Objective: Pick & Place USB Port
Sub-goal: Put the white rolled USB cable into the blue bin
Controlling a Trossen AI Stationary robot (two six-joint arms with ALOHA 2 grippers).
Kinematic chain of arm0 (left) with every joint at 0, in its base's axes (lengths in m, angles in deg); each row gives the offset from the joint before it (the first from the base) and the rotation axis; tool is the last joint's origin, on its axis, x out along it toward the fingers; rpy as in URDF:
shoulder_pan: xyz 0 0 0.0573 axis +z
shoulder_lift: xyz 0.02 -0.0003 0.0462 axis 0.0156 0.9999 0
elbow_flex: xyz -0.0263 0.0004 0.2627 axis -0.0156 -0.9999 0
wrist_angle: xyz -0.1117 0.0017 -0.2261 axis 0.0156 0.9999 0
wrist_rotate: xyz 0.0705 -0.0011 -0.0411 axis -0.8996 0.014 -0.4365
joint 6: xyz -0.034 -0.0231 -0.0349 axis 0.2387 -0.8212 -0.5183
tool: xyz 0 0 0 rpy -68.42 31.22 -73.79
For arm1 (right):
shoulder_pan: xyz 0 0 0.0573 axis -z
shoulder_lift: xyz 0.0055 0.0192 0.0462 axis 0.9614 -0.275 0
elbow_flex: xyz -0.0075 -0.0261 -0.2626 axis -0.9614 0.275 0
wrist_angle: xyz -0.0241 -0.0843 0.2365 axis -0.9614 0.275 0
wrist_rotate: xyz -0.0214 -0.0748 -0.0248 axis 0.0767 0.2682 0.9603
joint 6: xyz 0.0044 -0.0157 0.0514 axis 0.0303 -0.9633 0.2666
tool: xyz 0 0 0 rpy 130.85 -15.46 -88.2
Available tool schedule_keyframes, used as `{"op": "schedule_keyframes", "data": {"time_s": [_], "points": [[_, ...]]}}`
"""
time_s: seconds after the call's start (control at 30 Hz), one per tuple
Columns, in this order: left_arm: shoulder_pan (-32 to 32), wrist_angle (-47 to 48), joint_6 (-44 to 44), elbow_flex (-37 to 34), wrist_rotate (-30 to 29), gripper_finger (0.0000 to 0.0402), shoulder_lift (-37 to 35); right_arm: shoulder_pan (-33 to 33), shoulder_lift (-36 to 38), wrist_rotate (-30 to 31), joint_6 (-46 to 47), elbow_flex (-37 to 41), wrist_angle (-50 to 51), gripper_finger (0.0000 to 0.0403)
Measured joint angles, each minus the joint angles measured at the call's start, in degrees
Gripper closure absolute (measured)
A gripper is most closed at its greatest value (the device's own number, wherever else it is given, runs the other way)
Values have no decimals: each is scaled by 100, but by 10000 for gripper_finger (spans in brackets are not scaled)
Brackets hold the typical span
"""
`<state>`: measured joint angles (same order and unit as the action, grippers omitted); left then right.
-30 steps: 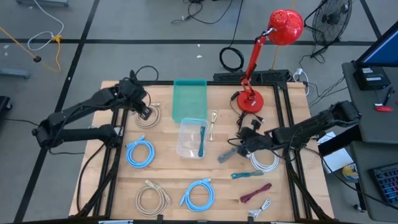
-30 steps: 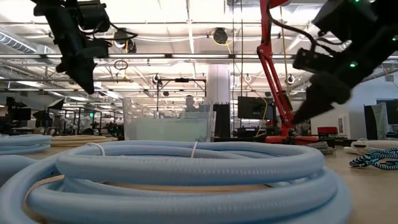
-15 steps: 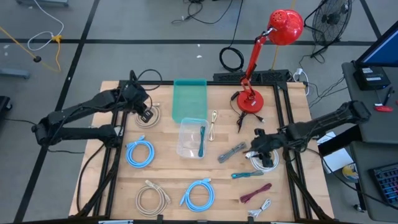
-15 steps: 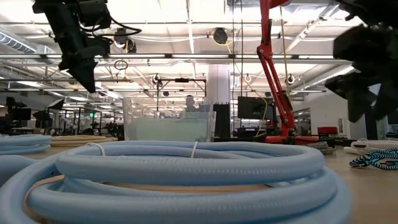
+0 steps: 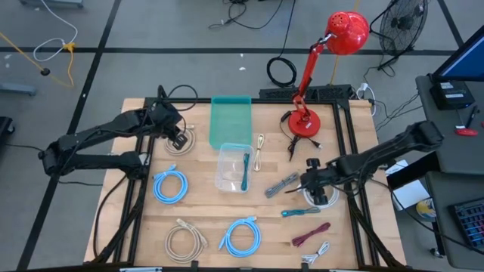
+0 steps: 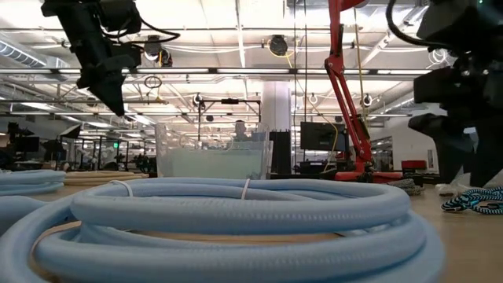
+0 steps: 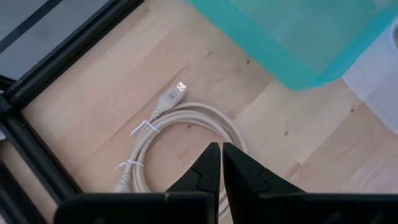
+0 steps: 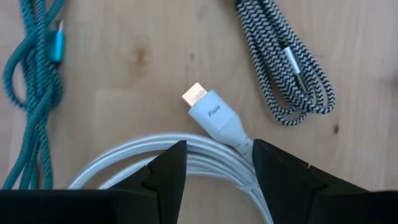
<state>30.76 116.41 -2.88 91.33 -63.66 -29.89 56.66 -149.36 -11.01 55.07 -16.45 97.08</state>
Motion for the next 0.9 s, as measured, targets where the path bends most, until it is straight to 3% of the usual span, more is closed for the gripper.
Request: {"op": "schedule_keyframes", "data": {"time_s": [0.2,0.4,0.57,0.73,0.9], "points": [[-11,-65,48,0,30,378,-1,-1,-149,311,145,7,55,224],[-11,-68,96,0,33,378,0,225,-135,1461,457,28,116,224],[-7,-89,92,-99,45,378,-2,357,-145,1406,673,-93,164,225],[-7,-275,98,-553,156,378,-2,315,-150,1316,661,-686,210,225],[0,-714,5,-788,404,378,-2,202,-147,1298,-115,-1251,910,225]]}}
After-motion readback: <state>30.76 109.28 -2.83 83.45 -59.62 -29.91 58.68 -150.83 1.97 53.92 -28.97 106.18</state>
